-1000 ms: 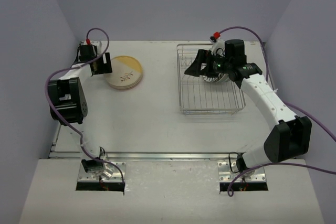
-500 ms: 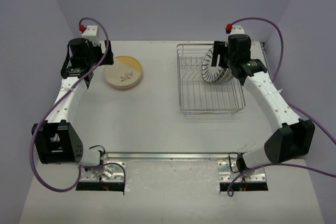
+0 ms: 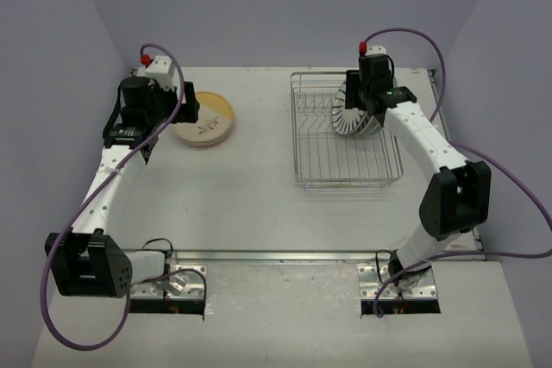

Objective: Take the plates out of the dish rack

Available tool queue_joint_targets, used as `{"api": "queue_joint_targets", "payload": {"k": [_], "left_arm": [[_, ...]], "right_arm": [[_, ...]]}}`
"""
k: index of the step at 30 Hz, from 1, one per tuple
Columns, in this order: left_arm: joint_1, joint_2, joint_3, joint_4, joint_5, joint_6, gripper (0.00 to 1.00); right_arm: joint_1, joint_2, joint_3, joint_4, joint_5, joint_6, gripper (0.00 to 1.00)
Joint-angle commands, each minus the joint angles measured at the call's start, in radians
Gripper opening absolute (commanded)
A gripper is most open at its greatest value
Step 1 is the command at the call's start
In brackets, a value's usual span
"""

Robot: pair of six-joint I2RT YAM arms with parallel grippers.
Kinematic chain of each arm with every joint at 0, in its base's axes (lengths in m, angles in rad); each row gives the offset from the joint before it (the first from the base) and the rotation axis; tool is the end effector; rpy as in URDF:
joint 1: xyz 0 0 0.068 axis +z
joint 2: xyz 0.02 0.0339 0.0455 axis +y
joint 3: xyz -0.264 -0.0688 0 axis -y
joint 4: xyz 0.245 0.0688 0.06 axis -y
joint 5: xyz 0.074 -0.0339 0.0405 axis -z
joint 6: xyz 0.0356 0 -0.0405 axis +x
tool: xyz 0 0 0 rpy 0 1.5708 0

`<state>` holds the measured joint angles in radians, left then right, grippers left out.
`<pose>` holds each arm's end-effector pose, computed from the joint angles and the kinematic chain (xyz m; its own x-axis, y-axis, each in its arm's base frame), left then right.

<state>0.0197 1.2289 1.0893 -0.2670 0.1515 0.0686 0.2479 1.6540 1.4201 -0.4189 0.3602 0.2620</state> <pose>0.2828 0.0002 0.3444 -0.3863 0.0602 -0.9204 0.1459 0.9893 0.0034 0.3709 0.0809 0.3130 -0.5579 0.1088 -0.8227 0.1929 0.9812 -0.0010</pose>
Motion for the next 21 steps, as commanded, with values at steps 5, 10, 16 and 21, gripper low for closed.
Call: {"api": "queue_joint_targets", "payload": {"k": [5, 10, 16, 21], "left_arm": [[-0.009, -0.034, 0.028, -0.001, 0.024, -0.036, 0.93], [-0.009, -0.029, 0.045, -0.005, 0.039, -0.058, 0.93], [-0.009, -0.017, 0.052, -0.006, 0.062, -0.081, 0.94], [-0.009, -0.006, 0.060, -0.005, 0.075, -0.111, 0.94]], "right_arm": [[-0.021, 0.078, 0.087, 0.056, 0.043, 0.000, 0.64], [-0.024, 0.123, 0.093, 0.073, 0.049, 0.000, 0.64], [-0.030, 0.159, 0.086, 0.087, -0.032, 0.028, 0.64], [-0.030, 0.090, -0.009, 0.191, -0.199, 0.051, 0.61]]}}
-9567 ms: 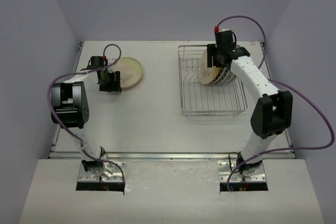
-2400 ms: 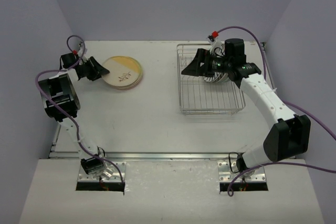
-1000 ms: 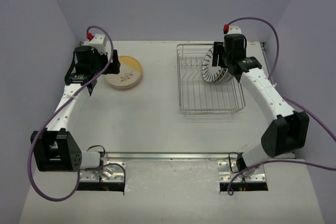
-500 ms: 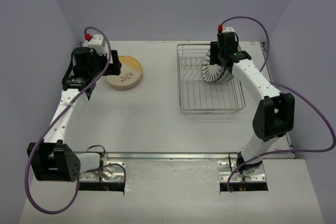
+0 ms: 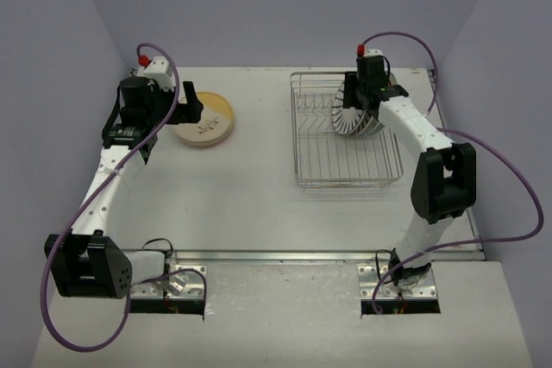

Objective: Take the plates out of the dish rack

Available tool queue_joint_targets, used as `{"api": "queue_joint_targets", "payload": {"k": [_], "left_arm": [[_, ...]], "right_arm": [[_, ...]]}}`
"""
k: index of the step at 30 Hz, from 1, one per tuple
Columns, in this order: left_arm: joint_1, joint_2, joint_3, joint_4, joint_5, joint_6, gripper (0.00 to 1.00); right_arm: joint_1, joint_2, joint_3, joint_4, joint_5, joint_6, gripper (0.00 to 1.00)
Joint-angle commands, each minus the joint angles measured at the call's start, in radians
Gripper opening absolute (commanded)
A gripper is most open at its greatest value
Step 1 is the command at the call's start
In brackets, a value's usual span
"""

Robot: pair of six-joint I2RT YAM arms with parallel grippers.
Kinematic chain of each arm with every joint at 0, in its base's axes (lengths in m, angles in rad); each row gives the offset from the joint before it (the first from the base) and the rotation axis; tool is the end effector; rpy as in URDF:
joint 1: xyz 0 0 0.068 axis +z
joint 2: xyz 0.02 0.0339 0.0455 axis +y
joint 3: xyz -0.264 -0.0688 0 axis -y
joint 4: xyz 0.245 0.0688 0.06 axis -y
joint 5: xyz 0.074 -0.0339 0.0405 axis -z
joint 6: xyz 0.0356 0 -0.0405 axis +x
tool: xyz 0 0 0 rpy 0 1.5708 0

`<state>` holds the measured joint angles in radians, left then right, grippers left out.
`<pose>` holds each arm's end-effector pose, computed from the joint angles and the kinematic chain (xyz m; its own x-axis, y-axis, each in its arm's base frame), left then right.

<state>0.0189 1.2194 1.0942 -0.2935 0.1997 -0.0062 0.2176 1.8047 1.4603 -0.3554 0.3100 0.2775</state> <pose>0.2793 -0.0018 0.3460 -0.4075 -0.0138 -0.9131 0.1602 0.9833 -0.0863 0.4072 0.0789 0.2746 -0.5987 0.1348 -0.7895 0.1937 0.9808 0.0206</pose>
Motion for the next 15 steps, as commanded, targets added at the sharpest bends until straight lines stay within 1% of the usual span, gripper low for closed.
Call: {"api": "queue_joint_targets", "payload": {"k": [1, 7, 9, 12, 15], "left_arm": [[-0.008, 0.005, 0.055, 0.021, 0.029, -0.038, 0.94], [-0.008, 0.013, 0.055, 0.023, 0.041, -0.045, 0.94], [-0.008, 0.014, 0.057, 0.020, 0.045, -0.046, 0.94], [-0.008, 0.015, 0.062, 0.019, 0.046, -0.045, 0.94], [-0.008, 0.017, 0.063, 0.017, 0.050, -0.046, 0.94]], "right_arm": [[0.001, -0.068, -0.057, 0.139, -0.165, 0.036, 0.61], [0.000, -0.058, -0.063, 0.158, -0.188, 0.038, 0.57], [-0.001, -0.054, -0.077, 0.176, -0.191, 0.042, 0.54], [-0.006, -0.065, -0.122, 0.221, -0.204, 0.048, 0.44], [-0.006, -0.066, -0.124, 0.228, -0.193, 0.041, 0.28]]}}
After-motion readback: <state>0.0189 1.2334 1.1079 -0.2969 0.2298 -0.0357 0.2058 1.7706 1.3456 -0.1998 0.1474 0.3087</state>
